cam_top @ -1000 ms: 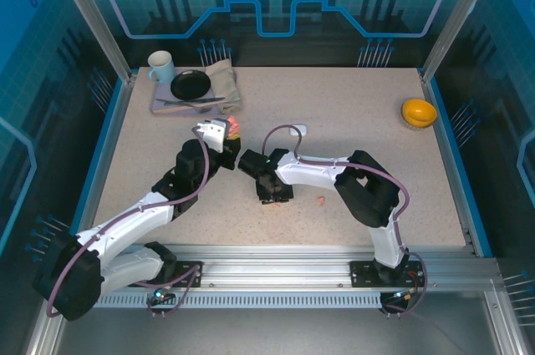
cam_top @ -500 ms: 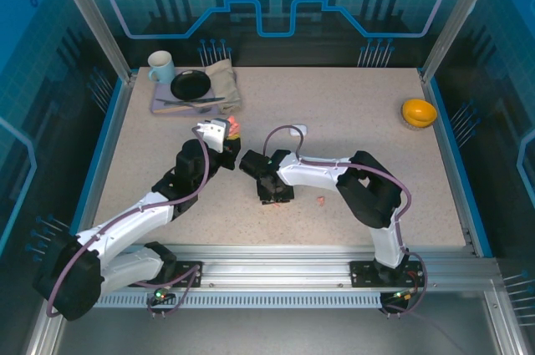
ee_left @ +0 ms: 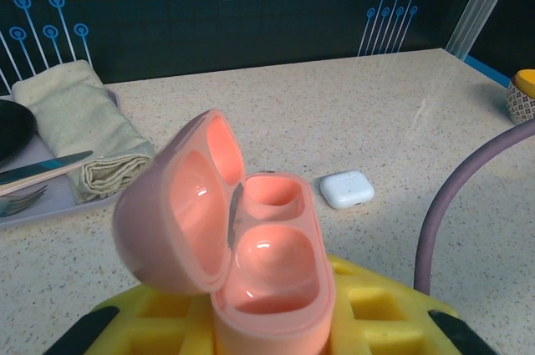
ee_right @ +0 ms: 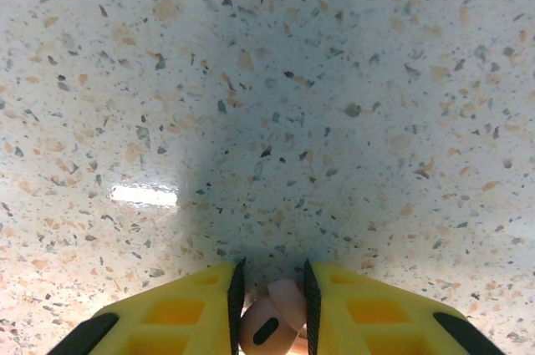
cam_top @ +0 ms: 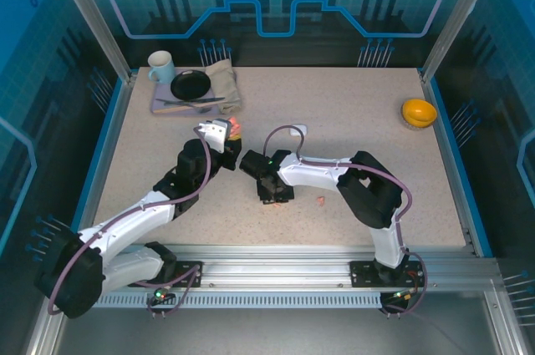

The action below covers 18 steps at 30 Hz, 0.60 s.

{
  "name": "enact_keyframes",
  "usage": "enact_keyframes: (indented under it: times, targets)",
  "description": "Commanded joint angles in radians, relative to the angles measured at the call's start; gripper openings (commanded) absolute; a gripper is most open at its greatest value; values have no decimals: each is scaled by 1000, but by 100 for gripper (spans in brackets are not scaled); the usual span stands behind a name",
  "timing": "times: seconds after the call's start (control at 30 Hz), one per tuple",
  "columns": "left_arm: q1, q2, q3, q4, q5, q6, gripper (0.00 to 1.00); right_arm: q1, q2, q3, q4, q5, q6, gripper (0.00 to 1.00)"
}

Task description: Insert wireless bluetooth earbuds into charging case

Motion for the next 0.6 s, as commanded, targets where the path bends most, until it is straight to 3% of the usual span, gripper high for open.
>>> enact_keyframes:
  times: [0.0, 0.4, 0.57]
  targets:
    - [7, 6, 28, 37, 17, 1, 0, 0, -3, -37, -63, 16, 12, 25]
    - [7, 8, 30, 37, 19, 0, 0, -24, -92, -87, -16, 20, 28, 22]
    - [7, 5, 30, 33, 21, 0, 0, -23, -80, -88, 1, 7, 12, 34]
